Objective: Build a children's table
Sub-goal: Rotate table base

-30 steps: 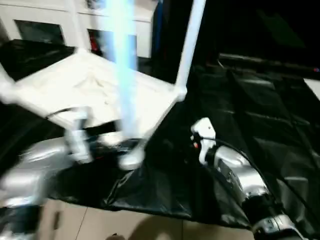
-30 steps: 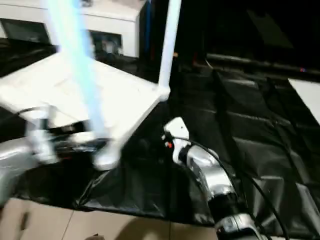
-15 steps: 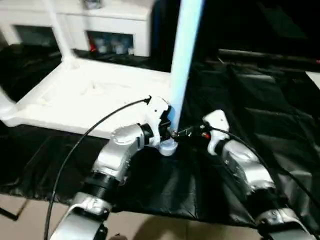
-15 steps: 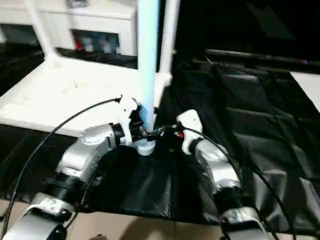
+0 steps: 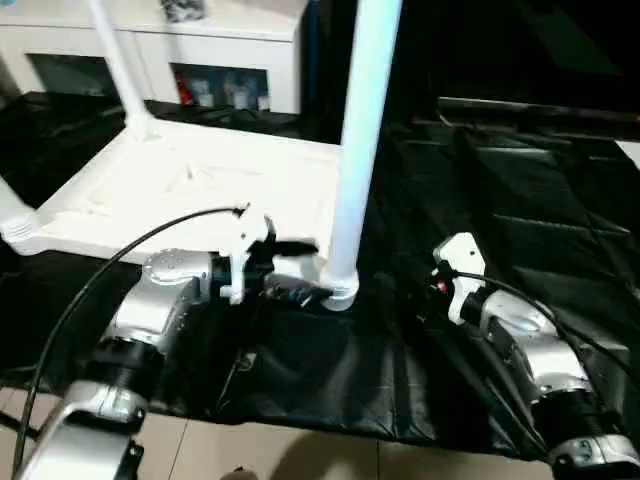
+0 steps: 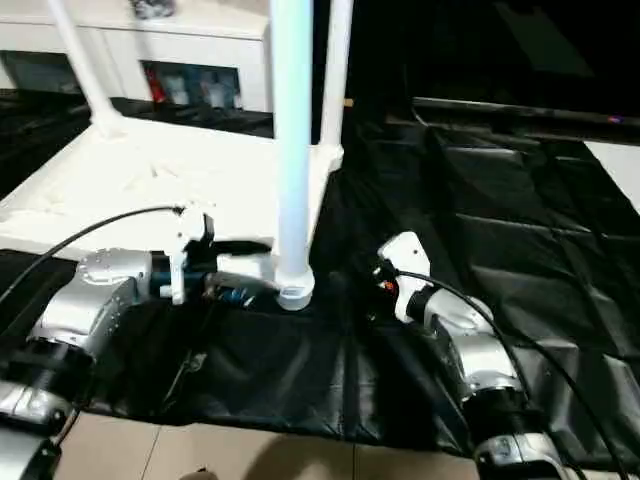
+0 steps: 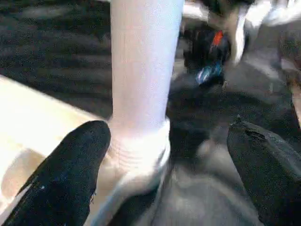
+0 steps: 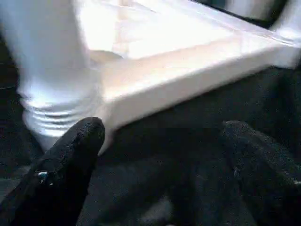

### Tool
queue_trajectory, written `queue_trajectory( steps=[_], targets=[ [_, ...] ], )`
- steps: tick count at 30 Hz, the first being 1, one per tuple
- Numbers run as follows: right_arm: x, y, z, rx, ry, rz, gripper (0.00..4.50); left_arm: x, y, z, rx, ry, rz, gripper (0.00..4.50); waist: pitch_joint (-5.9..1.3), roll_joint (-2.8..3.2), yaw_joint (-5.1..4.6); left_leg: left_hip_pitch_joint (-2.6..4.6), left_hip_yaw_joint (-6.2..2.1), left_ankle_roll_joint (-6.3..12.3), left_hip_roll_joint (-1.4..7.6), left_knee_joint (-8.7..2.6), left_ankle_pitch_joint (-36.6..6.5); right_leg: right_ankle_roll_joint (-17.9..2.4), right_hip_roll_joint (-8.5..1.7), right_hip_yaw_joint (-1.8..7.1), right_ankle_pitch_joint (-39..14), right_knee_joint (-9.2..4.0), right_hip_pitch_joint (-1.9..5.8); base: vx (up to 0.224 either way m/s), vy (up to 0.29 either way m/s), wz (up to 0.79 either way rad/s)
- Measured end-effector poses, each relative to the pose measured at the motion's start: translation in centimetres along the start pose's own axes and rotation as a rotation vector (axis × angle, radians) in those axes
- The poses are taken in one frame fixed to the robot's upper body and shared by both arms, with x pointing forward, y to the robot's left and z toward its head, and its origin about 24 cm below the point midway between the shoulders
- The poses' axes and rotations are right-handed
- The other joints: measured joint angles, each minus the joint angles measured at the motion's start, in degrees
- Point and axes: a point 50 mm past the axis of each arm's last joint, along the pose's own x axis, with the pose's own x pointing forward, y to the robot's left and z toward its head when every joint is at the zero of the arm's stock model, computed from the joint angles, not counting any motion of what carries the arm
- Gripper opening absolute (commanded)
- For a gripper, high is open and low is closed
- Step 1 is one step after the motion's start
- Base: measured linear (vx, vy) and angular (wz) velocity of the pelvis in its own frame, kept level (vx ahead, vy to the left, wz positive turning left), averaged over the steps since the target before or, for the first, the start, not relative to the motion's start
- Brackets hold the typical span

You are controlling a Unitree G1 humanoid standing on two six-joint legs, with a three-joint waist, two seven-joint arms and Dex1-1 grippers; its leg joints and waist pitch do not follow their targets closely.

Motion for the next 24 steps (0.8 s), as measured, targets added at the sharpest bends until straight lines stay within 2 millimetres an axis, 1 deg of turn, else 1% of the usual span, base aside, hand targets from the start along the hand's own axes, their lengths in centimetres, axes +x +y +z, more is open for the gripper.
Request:
queue_trajectory(
  steps=[1, 2, 3, 6, 7, 10, 13, 15, 17, 18, 20, 21, 22, 24],
  targets=[
    [0.0, 0.1, 0.2, -0.007, -0.006, 0.023, 4.36, -0.6, 0.5, 0.0, 0.020, 0.028, 0.017, 4.50, 0.00, 0.00, -0.04, -0.01, 0.00, 0.01, 0.00, -0.01, 0.0, 0.0, 0.00, 0.01, 0.0, 0.00, 0.01, 0.000, 0.000, 0.00],
    [-0.2, 0.1, 0.2, -0.010, -0.004, 0.031, 4.37, -0.7, 0.8, 0.2, 0.043, 0.038, 0.026, 4.33, -0.01, 0.01, -0.03, -0.02, -0.01, 0.01, -0.01, -0.01, 0.0, 0.0, -0.03, 0.01, 0.0, 0.01, 0.01, 0.000, 0.000, 0.00],
    [-0.4, 0.1, 0.2, -0.014, 0.004, 0.043, 4.37, -0.8, 1.2, 0.5, 0.066, 0.054, 0.035, 4.33, -0.01, 0.01, 0.12, -0.07, -0.01, 0.01, -0.02, 0.00, 0.0, 0.0, -0.04, 0.00, 0.0, 0.01, 0.01, 0.000, 0.000, 0.00],
    [-0.9, 0.4, 0.2, -0.031, 0.027, 0.101, 4.37, -1.2, 2.5, 0.8, 0.165, 0.202, 0.064, 4.05, 0.00, 0.06, 0.12, -0.14, -0.03, 0.02, -0.02, 0.02, 0.0, 0.0, -0.05, -0.02, 0.0, -0.02, 0.01, 0.000, 0.000, 0.00],
    [-1.0, 0.5, 0.3, -0.040, 0.028, 0.116, 4.37, -1.5, 2.8, 0.8, 0.192, 0.252, 0.065, 4.05, -0.01, 0.08, 0.07, -0.15, -0.04, 0.02, -0.02, 0.00, 0.0, 0.0, -0.05, -0.02, 0.0, -0.06, 0.01, 0.000, 0.000, 0.00],
    [-1.6, 0.5, 0.4, -0.049, 0.042, 0.138, 4.37, -1.4, 3.0, 0.0, 0.212, 0.341, 0.044, 3.74, -0.02, 0.18, -0.03, -0.19, -0.04, 0.06, -0.02, -0.01, 0.0, 0.0, -0.05, -0.03, 0.0, -0.12, 0.00, 0.000, 0.000, 0.00],
    [-1.7, 0.9, 0.4, -0.040, 0.042, 0.155, 4.37, -1.0, 2.9, -0.6, 0.209, 0.371, 0.028, 3.67, 0.03, 0.26, -0.08, -0.28, -0.06, 0.06, -0.01, -0.01, 0.0, 0.0, -0.05, -0.09, 0.0, -0.13, -0.04, 0.000, 0.000, 0.00],
    [-1.8, 1.0, 0.4, -0.039, 0.044, 0.168, 4.37, -0.7, 3.0, -0.7, 0.215, 0.384, 0.039, 3.42, 0.03, 0.31, 0.00, -0.32, -0.10, 0.06, -0.01, 0.02, 0.0, 0.0, -0.05, -0.15, 0.0, -0.12, -0.05, 0.000, 0.000, 0.00],
    [-2.0, 1.1, 0.5, -0.043, 0.050, 0.180, 4.37, -0.4, 3.4, -0.5, 0.241, 0.394, 0.061, 3.29, 0.04, 0.42, 0.04, -0.38, -0.15, 0.06, -0.01, 0.08, 0.0, 0.0, -0.06, -0.20, 0.0, -0.12, -0.04, 0.000, 0.000, 0.00],
    [-2.1, 1.2, 0.6, -0.044, 0.052, 0.185, 4.37, -0.4, 3.6, -0.3, 0.250, 0.393, 0.076, 3.08, 0.03, 0.47, 0.08, -0.40, -0.17, 0.06, -0.01, 0.09, 0.0, 0.0, -0.06, -0.20, 0.0, -0.12, -0.04, 0.000, 0.000, 0.00],
    [-2.2, 1.4, 0.4, -0.038, 0.055, 0.195, 4.37, -0.2, 3.9, 0.2, 0.269, 0.394, 0.093, 3.08, 0.03, 0.57, 0.20, -0.44, -0.22, 0.06, -0.01, 0.10, 0.0, 0.0, -0.07, -0.24, 0.0, -0.13, -0.04, 0.000, 0.000, 0.00],
    [-2.3, 1.5, 0.3, -0.032, 0.060, 0.196, 4.37, -0.1, 3.9, 0.3, 0.273, 0.393, 0.093, 2.88, 0.02, 0.62, 0.22, -0.46, -0.22, 0.06, -0.02, 0.11, 0.0, 0.0, -0.07, -0.26, 0.0, -0.14, -0.04, 0.000, 0.000, 0.00],
    [-2.4, 1.5, 0.3, -0.030, 0.063, 0.198, 4.37, 0.1, 3.9, 0.3, 0.270, 0.394, 0.088, 2.88, -0.02, 0.72, 0.24, -0.49, -0.23, 0.06, -0.02, 0.12, 0.0, 0.0, -0.09, -0.27, 0.0, -0.15, -0.04, 0.000, 0.000, 0.00],
    [-2.4, 1.5, 0.3, -0.031, 0.066, 0.200, 4.37, 0.3, 3.8, 0.0, 0.255, 0.397, 0.087, 2.59, 0.00, 0.80, 0.26, -0.52, -0.25, 0.07, -0.02, 0.13, 0.0, 0.0, -0.09, -0.31, 0.0, -0.15, -0.04, 0.000, 0.000, 0.00]
  ],
)
